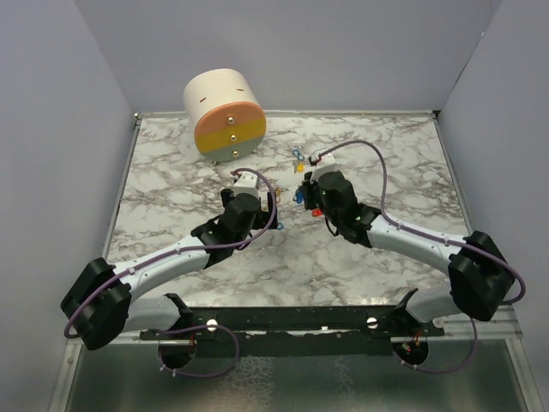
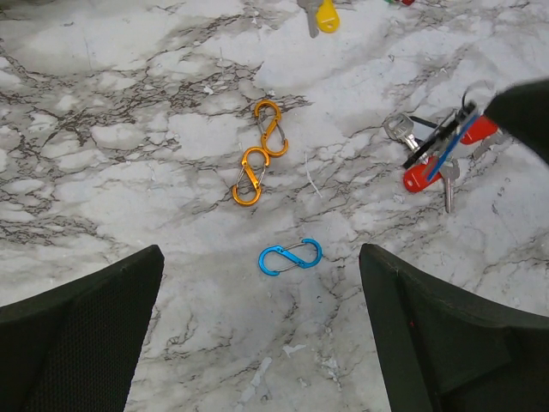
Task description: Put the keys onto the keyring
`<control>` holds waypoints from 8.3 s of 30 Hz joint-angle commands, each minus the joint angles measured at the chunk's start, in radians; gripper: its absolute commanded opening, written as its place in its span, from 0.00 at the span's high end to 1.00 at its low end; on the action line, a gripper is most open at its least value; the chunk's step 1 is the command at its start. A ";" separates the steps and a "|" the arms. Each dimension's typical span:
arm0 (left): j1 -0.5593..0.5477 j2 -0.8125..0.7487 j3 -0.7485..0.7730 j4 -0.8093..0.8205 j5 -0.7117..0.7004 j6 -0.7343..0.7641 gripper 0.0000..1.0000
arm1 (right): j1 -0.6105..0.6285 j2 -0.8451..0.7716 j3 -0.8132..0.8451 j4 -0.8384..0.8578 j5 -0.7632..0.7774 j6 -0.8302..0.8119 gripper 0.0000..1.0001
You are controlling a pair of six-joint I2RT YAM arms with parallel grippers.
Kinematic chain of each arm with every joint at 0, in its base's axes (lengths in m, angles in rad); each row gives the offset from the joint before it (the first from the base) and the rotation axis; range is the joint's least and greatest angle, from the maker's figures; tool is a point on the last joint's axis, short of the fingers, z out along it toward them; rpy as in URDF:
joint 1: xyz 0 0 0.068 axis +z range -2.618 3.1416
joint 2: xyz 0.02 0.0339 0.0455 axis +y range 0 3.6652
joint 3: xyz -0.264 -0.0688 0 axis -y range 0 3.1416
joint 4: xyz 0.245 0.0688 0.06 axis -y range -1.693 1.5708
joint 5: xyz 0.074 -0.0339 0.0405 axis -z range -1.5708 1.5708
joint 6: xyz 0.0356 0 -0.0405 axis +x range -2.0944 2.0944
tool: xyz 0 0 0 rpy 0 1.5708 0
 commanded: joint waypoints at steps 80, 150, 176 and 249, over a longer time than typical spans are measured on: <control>0.010 0.089 -0.019 0.104 0.046 0.006 0.02 | -0.505 -0.015 -0.012 -0.197 -0.244 0.104 0.62; 0.028 0.090 -0.039 0.132 0.059 0.017 0.01 | -0.398 0.161 -0.244 0.285 -0.511 0.003 0.31; 0.045 0.084 -0.050 0.134 0.068 0.016 0.01 | -0.398 0.255 -0.200 0.347 -0.520 -0.025 0.29; 0.056 0.030 -0.076 0.125 0.071 0.015 0.01 | -0.290 0.123 -0.302 0.199 -0.376 0.115 0.42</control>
